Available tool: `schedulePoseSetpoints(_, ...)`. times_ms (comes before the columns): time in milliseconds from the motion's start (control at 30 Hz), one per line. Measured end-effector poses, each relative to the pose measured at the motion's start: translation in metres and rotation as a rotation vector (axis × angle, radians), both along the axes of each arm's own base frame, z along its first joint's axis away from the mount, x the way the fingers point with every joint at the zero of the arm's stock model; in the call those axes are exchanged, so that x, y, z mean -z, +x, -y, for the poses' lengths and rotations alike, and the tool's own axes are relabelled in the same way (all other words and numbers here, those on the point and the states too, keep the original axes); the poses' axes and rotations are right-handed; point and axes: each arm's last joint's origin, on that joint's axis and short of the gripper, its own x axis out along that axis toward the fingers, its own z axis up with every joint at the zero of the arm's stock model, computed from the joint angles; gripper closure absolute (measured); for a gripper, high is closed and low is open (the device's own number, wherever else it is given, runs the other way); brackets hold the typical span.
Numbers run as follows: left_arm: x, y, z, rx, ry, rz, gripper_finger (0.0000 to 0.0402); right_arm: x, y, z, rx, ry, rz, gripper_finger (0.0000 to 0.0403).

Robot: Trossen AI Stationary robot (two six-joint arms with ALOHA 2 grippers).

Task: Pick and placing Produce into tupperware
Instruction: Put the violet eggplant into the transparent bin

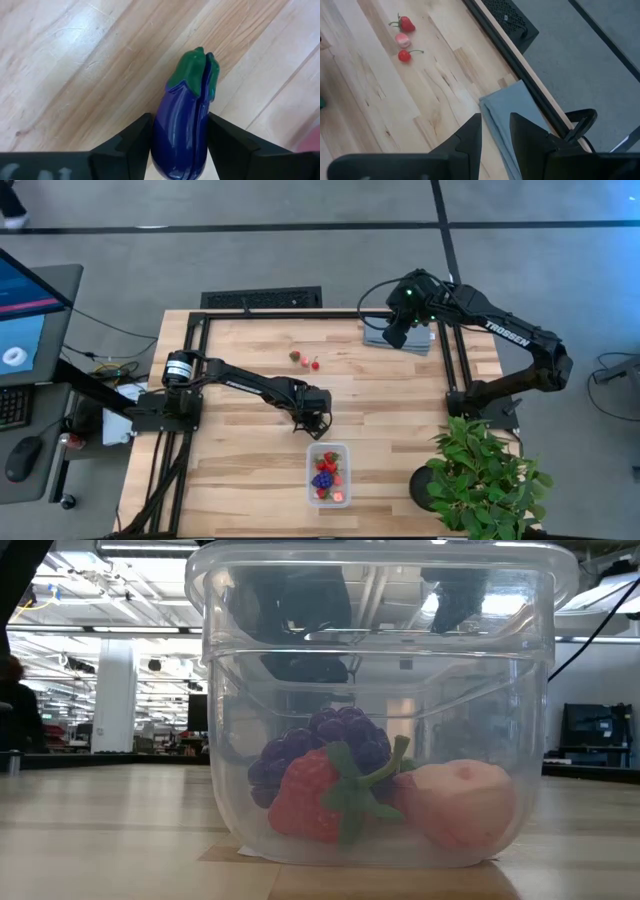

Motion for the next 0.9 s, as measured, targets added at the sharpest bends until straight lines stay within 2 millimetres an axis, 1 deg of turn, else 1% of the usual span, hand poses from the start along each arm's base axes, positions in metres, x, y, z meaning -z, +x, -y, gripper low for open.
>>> schedulePoseSetpoints(200, -0.002, 0.0, 0.0, 0.01, 0.004, 0.01, 0.0233, 0.0, 0.0, 0.0, 0.0, 0.0, 0.0, 0.028)
schedulePoseSetpoints(300, -0.006, 0.0, 0.0, 0.022, 0.017, 0.032, 0.0233, 0.0, 0.0, 0.0, 0.0, 0.0, 0.0, 0.028)
schedulePoseSetpoints(433, -0.024, -0.002, -0.001, 0.037, 0.06, 0.094, 0.0233, 0.0, 0.0, 0.0, 0.0, 0.0, 0.0, 0.028)
schedulePoseSetpoints(567, -0.036, -0.004, -0.003, 0.042, 0.108, 0.124, 0.0233, 0.0, 0.0, 0.0, 0.0, 0.001, -0.002, 0.028)
schedulePoseSetpoints(667, -0.048, -0.006, -0.003, 0.052, 0.125, 0.166, 0.0233, 0.0, 0.0, 0.0, 0.0, 0.002, -0.004, 0.028)
schedulePoseSetpoints(767, -0.057, -0.009, -0.001, 0.061, 0.139, 0.189, 0.0233, 0.0, -0.001, 0.0, 0.0, 0.004, -0.007, 0.028)
schedulePoseSetpoints(900, -0.075, -0.013, 0.004, 0.096, 0.162, 0.249, 0.0233, 0.0, -0.001, 0.0, 0.0, 0.004, -0.007, 0.028)
